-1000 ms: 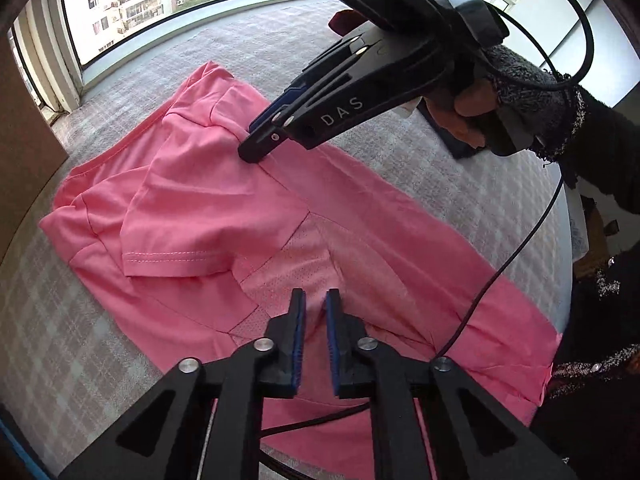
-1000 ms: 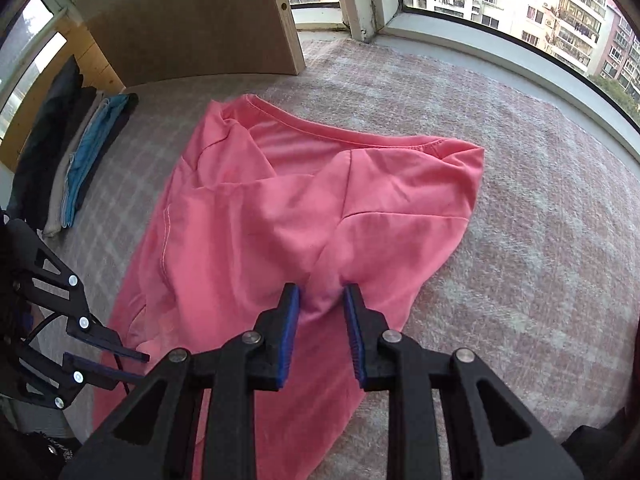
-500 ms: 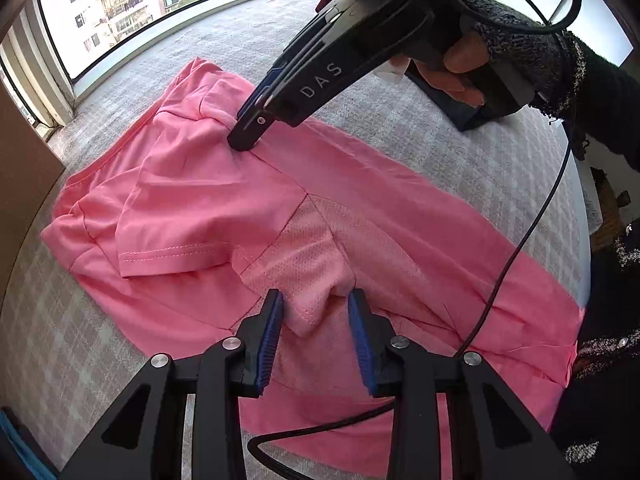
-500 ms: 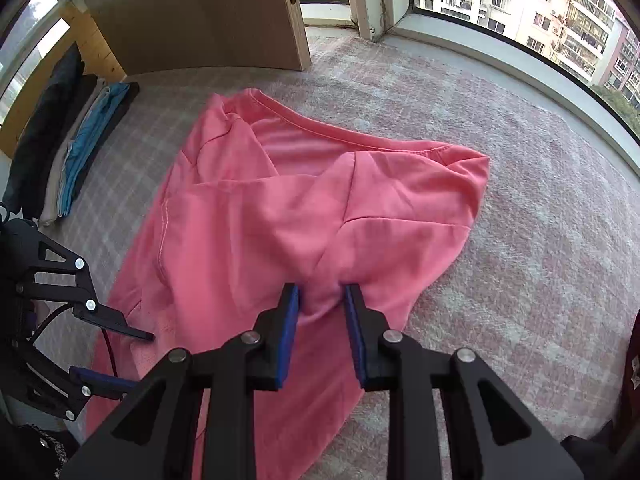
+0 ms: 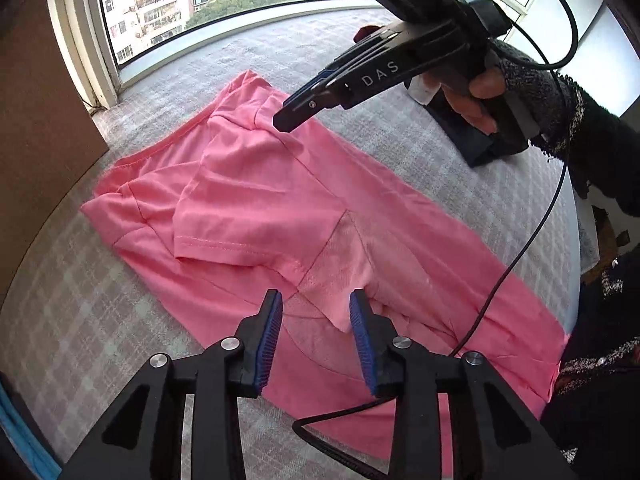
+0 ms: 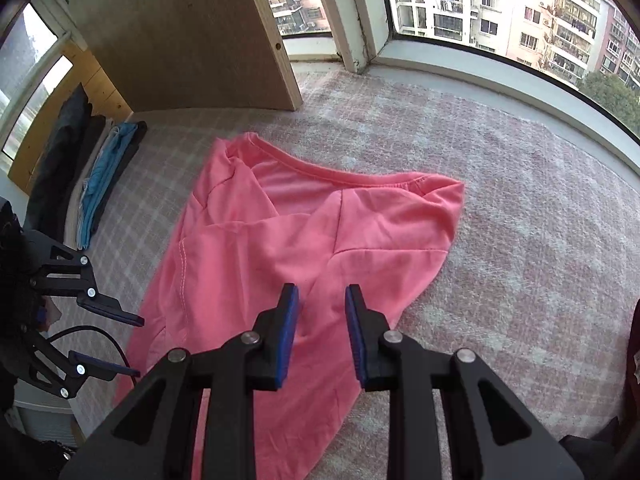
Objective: Fold clothes
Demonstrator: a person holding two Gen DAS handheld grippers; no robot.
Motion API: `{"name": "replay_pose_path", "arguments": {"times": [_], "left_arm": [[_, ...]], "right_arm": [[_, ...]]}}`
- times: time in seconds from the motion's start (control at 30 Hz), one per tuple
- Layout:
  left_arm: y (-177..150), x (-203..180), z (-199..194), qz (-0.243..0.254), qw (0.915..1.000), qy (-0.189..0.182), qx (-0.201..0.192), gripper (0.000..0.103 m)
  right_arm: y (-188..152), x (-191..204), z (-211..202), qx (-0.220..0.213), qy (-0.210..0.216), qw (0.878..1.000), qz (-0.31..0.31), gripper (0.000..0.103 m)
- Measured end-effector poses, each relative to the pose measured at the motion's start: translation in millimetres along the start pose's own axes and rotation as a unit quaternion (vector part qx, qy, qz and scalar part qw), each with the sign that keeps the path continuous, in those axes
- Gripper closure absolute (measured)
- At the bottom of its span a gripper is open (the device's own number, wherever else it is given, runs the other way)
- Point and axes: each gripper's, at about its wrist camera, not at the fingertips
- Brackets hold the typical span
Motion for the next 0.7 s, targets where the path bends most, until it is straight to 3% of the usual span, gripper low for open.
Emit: {"name": "replay_pose_path", "arguments": {"times": [0.1, 0.23, 0.3, 0.4, 0.53, 0.7], "left_arm": [[14.9, 22.6, 4.0, -0.018, 0.9995, 0.01, -0.023, 0.067], [18.8, 57.0, 32.6, -0.061, 0.9981, -0.001, -0.008, 0.068], [16.6, 64.7, 18.1, -0.076, 0.9962, -0.014, -0.039, 0.067], [5.0, 77.9, -13.8, -0.089, 0.992, 0.015, -0.089, 0.066], [-10.2, 109.9, -33.8, -0.13, 0.9838, 0.057, -0.11, 0.066], [4.5, 129.9, -20.9, -0.124, 0.9842, 0.024, -0.124, 0.066]], "right_arm": [[13.4, -15.4, 10.0, 0.008, 0.009, 0.999, 0.033, 0.079], [18.2, -22.2, 30.7, 0.036, -0.013, 0.999, 0.031, 0.08], [22.9, -28.9, 20.7, 0.027, -0.009, 0.998, 0.053, 0.08], [31.2, -30.1, 3.1, 0.001, 0.033, 0.997, 0.075, 0.08], [43.2, 17.4, 2.9, -0.004, 0.044, 0.999, 0.021, 0.08], [50.6, 61.2, 47.8, 0.031, 0.014, 0.999, -0.032, 0.08]]}}
Point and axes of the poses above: each gripper's, at about its wrist camera, not at the fingertips, and z roughly the way its jaws point, x to its left, y to its top, and after that the axes turned 13 degrees about -y, right-handed
